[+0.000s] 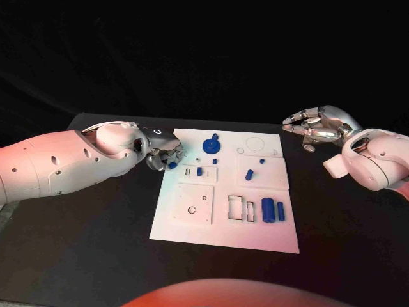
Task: Assemble the parts on the task board
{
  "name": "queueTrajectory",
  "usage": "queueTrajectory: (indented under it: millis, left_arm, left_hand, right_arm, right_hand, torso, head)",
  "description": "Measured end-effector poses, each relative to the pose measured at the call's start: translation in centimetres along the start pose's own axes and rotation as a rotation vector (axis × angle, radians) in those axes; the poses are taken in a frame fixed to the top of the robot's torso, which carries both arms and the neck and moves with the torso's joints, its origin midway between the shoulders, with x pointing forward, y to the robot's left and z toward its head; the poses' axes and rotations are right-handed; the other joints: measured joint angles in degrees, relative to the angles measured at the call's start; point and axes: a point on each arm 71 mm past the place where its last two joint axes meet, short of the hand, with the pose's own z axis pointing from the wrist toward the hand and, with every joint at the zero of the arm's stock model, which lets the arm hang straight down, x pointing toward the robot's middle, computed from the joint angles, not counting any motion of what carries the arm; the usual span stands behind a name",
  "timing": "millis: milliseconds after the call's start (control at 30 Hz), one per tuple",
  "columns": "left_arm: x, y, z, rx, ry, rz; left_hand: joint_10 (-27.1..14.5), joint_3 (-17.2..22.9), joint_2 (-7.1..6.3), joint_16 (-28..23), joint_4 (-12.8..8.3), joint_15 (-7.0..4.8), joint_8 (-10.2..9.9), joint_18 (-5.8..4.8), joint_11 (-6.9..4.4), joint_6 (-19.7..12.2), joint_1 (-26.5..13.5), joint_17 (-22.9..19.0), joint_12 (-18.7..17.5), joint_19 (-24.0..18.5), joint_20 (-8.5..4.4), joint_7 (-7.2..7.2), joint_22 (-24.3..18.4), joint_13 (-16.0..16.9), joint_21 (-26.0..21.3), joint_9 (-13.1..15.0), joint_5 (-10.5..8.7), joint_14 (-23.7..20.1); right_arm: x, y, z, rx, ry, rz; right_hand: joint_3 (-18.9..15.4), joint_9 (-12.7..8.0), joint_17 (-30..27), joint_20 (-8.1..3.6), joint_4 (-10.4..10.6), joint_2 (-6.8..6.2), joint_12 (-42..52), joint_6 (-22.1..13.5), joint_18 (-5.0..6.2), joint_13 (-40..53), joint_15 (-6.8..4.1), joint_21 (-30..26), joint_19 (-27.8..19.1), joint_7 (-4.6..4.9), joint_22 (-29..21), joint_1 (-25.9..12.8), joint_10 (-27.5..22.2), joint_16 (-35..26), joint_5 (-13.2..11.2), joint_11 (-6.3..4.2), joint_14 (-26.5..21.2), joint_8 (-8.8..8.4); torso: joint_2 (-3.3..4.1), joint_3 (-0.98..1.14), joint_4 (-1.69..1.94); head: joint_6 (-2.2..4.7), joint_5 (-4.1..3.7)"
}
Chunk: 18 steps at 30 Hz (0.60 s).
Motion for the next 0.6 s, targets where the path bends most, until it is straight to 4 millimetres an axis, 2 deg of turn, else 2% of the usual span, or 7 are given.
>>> queueTrajectory:
  millis: [67,133,200,333,467,600]
  left_arm:
    - [-0.02,0.0,0.03,0.001,-0.001,0.0]
    - [-0.03,0.02,0.04,0.001,-0.001,-0.001]
    - [-0.04,0.03,0.06,0.003,-0.002,-0.003]
    - [-0.09,0.02,0.07,0.006,-0.004,-0.007]
    - [-0.2,-0.04,0.1,0.013,-0.011,-0.017]
    - [-0.3,-0.12,0.12,0.022,-0.019,-0.03]
  left_hand:
    - [0.0,0.3,0.35,0.0,0.3,0.0,-0.3,0.0,0.03,1.0,-0.2,0.0,0.0,0.0,0.0,0.24,0.1,-0.3,0.0,-0.3,-0.09,0.0]
    - [-0.6,0.6,0.75,0.0,0.6,0.0,-0.6,0.0,0.53,1.6,-0.5,0.0,-0.2,0.0,0.0,0.21,0.1,-1.2,0.0,-0.4,-0.22,0.0]
    - [-2.1,0.9,1.21,0.0,1.0,0.0,-0.9,0.01,0.51,2.0,-0.9,0.0,-1.2,0.0,0.0,0.04,0.0,-2.9,0.0,-0.4,-0.34,0.0]
    - [-2.8,0.4,2.26,0.0,1.7,0.0,-1.2,0.01,0.54,2.1,-1.2,0.0,-1.9,0.0,0.0,0.09,0.0,-4.2,0.0,-0.7,-0.41,0.0]
    - [-6.6,-0.4,4.11,0.0,2.6,0.0,-2.3,0.02,0.63,2.1,-2.1,0.0,-4.9,-0.2,0.21,0.1,-0.4,-9.4,0.0,-0.8,-0.43,0.0]
    - [-8.8,0.5,5.05,0.0,5.4,0.22,-4.0,0.02,0.96,2.1,-2.7,0.0,-7.4,-0.7,0.73,0.11,-1.0,-12.9,-0.6,-1.5,-0.43,0.2]
  right_arm:
    - [0.0,0.0,0.0,0.0,0.0,0.0]
    - [0.0,0.0,0.0,0.0,0.0,0.0]
    - [0.0,0.0,0.0,0.0,0.0,0.0]
    - [0.01,0.0,0.0,0.0,0.0,0.0]
    - [0.0,0.0,0.01,0.0,0.0,0.0]
    - [-0.01,-0.01,0.01,0.0,0.0,0.0]
  right_hand:
    - [0.0,0.0,0.0,0.0,0.0,0.0,0.0,0.0,0.0,0.0,0.0,0.0,0.0,0.03,0.0,0.0,0.0,0.0,0.0,0.0,0.0,0.0]
    - [0.0,0.0,0.0,0.0,0.0,0.0,0.0,-0.2,0.0,0.1,0.0,0.0,0.0,0.2,0.0,0.0,0.0,0.0,0.0,0.0,0.0,0.0]
    - [0.0,0.0,0.0,0.0,0.0,0.0,0.0,-0.2,0.0,0.1,0.0,0.0,0.0,0.2,0.0,0.0,0.0,0.0,0.0,0.0,0.0,0.0]
    - [0.0,0.0,0.0,0.0,0.3,0.0,0.0,-0.2,0.0,0.1,0.0,-0.2,0.0,0.2,0.0,0.0,0.0,0.0,0.0,0.0,0.0,0.0]
    - [0.1,0.0,0.0,0.0,0.4,0.0,0.0,-0.2,0.0,0.1,0.0,-0.2,0.0,0.2,0.0,0.0,0.0,0.0,0.0,0.0,0.0,0.0]
    - [0.1,0.0,0.0,0.0,0.4,0.0,0.0,-0.2,0.0,0.0,0.0,-0.2,0.0,0.2,0.0,0.0,0.0,0.0,0.2,0.0,0.0,0.0]
  torso:
    - [0.0,0.0,-0.01]
    - [0.0,0.0,-0.01]
    - [0.0,0.0,0.02]
    - [0.0,0.0,0.03]
    - [-0.02,0.01,0.05]
    - [-0.05,0.02,0.04]
  head:
    - [0.01,0.0]
    - [0.01,0.0]
    - [0.01,-0.05]
    - [0.01,-0.09]
    - [-0.02,-0.1]
    - [0.03,-0.13]
